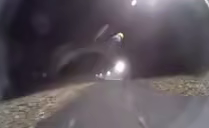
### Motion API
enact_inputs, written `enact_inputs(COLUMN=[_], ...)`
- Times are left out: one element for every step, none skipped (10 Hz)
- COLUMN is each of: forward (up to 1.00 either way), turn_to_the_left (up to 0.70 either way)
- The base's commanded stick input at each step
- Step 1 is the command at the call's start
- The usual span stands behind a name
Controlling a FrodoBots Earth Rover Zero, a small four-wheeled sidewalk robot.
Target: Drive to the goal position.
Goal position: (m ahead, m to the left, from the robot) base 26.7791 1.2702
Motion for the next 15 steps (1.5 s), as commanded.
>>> enact_inputs(forward=[1.00, 1.00, 1.00, 1.00, 1.00, 1.00, 1.00, 1.00, 1.00, 1.00, 1.00, 1.00, 1.00, 1.00, 1.00], turn_to_the_left=[-0.01, -0.01, -0.01, -0.02, -0.03, -0.05, -0.04, -0.03, -0.01, 0.00, 0.00, 0.00, 0.00, 0.00, 0.00])
